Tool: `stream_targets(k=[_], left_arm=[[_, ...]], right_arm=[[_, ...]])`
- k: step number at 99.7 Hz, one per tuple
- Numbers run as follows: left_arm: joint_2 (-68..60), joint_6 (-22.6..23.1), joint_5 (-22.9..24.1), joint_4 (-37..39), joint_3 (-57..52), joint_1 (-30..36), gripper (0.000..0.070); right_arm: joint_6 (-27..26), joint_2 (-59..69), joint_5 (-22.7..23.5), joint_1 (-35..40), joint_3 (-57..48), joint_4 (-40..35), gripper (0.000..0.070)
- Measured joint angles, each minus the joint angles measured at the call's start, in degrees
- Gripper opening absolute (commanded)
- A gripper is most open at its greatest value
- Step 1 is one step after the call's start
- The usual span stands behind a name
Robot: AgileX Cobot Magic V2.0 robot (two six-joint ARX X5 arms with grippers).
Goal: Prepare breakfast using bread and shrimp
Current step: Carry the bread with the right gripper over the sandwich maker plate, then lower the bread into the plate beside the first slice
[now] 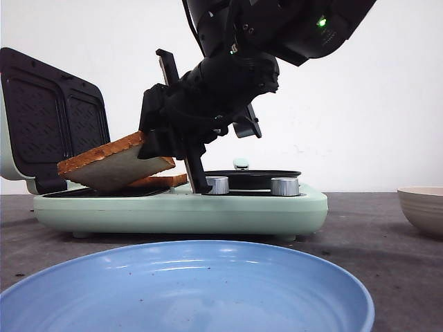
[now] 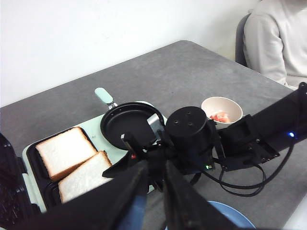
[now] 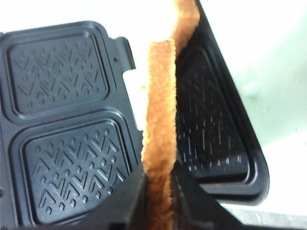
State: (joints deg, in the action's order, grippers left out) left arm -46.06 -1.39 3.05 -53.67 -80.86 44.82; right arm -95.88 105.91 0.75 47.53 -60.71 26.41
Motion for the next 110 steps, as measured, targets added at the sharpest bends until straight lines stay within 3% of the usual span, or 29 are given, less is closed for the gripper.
stream_targets(k=[97,104,110], left_arm=[[0.0,0.0,0.0,-0.7,0.0,1.2,0.0011],[0.0,0.0,0.0,-0.8,0.0,1.2,0.0011],[0.0,0.2,0.0,-0.8,0.0,1.2,0.0011]], right_arm=[[1.1,2.7,1.1,-0.8,-2.5,0.0,0.0006],[1.1,2.7,1.1,-1.0,-2.5,0.0,0.0051],[1.2,2.8,1.1,-1.0,-2.5,0.0,0.0206]])
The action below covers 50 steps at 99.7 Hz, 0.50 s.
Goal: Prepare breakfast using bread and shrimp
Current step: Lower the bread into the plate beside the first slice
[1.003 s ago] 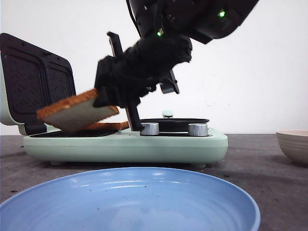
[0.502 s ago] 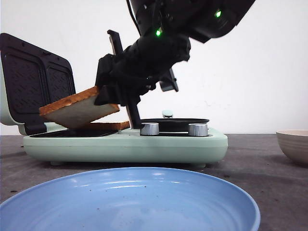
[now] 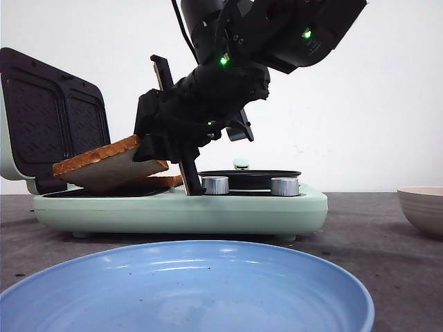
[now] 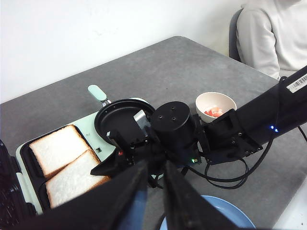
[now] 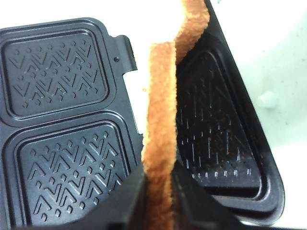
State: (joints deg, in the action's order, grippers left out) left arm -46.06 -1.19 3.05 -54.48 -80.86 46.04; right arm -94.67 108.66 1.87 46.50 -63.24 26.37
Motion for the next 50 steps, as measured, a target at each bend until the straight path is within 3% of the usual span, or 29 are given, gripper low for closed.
stream_targets(k=[10,15,50], left_arm=[[0.0,0.2,0.0,0.0,0.0,0.0,0.0011],[0.0,0.2,0.0,0.0,0.0,0.0,0.0011],[0.0,0.2,0.0,0.0,0.0,0.0,0.0011]], right_arm=[[0.1,0.0,0.0,0.0,0.0,0.0,0.0487],[0.1,0.0,0.0,0.0,0.0,0.0,0.0530],[3.4,0.0,2.5,-0.1,0.0,-0.2,0.0541]])
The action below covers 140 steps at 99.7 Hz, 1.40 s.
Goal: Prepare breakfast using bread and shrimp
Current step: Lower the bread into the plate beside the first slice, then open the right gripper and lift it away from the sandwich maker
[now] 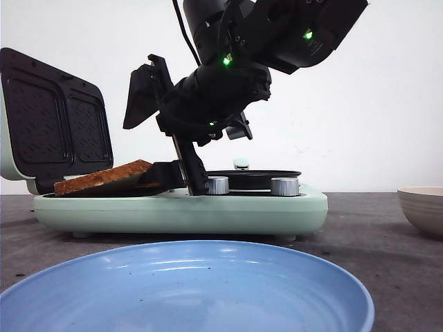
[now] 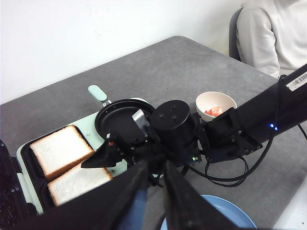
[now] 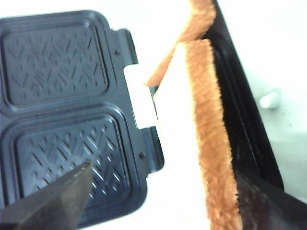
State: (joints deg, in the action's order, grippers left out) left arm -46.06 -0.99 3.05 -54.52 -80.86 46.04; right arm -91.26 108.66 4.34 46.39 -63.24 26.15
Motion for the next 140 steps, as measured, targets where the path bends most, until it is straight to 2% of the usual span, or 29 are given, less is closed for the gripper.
stream_targets(k=[42,58,70,89,100,114,117,120,132,134,140], left_arm=[[0.0,0.0,0.0,-0.2,0.0,0.0,0.0011],[0.0,0.0,0.0,-0.2,0.0,0.0,0.0011],[0.0,0.0,0.0,-0.4,0.0,0.0,0.0011],[0.0,0.0,0.0,-0.7,0.0,0.0,0.0011],[0.0,0.0,0.0,-0.7,0.0,0.0,0.0011],[0.0,0.0,0.0,-0.6,0.0,0.0,0.0011],[0.0,0.0,0.0,-0.6,0.0,0.0,0.0011],[0.0,0.0,0.0,-0.6,0.0,0.0,0.0011],[0.0,0.0,0.0,-1.2,0.0,0.0,0.0011],[0.1,0.0,0.0,-1.4,0.0,0.0,0.0011],[0.2,0.0,0.0,-2.1,0.0,0.0,0.0011]], right_arm=[[7.5,0.0,1.9,-0.8,-1.1,-4.7,0.0541],[12.8,0.0,1.9,-1.0,-5.7,-10.1,0.0541],[18.6,0.0,1.3,-1.2,-11.4,-19.8,0.0541],[31.6,0.0,-5.1,-1.4,-20.9,-36.4,0.0541],[38.9,0.0,-7.1,-1.4,-25.2,-40.9,0.0540],[45.7,0.0,-7.6,-1.4,-29.0,-42.5,0.0536],[46.8,0.0,-7.6,-1.4,-29.7,-42.8,0.0511],[48.1,-0.2,-7.5,-1.5,-30.1,-43.1,0.0443],[54.4,-1.9,-8.7,-2.3,-30.6,-46.3,0.0020],[55.7,-2.4,-8.9,-2.5,-30.6,-47.0,0.0000],[59.6,-4.3,-9.6,-3.2,-30.6,-49.5,0.0002]])
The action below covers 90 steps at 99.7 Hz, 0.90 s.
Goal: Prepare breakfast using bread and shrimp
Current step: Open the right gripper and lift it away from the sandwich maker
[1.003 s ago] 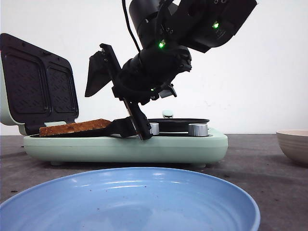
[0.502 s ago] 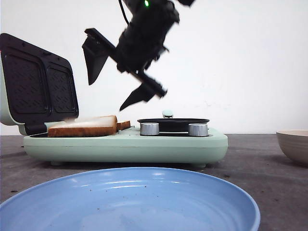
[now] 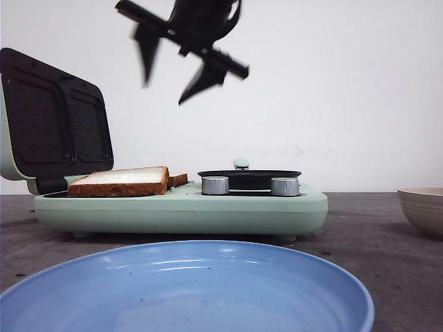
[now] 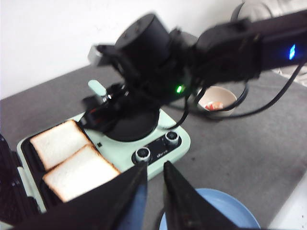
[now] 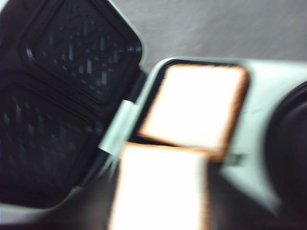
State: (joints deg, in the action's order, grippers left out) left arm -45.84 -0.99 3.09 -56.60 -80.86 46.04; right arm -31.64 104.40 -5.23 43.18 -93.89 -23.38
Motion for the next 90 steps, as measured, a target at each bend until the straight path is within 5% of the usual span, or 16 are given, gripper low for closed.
stream_targets(k=[25,41,90], left_arm=[[0.2,0.5,0.4,-0.2,0.0,0.0,0.0011],[0.2,1.2,1.0,-0.2,0.0,0.0,0.0011],[0.0,2.6,6.3,2.2,0.0,0.0,0.0011]], right_arm=[[7.4,-8.5,-9.0,-5.9,-0.3,-13.5,0.0009],[7.8,-11.9,-9.9,-10.3,2.6,-15.1,0.0010],[12.0,-38.4,-2.1,-13.1,33.2,4.5,0.0010]])
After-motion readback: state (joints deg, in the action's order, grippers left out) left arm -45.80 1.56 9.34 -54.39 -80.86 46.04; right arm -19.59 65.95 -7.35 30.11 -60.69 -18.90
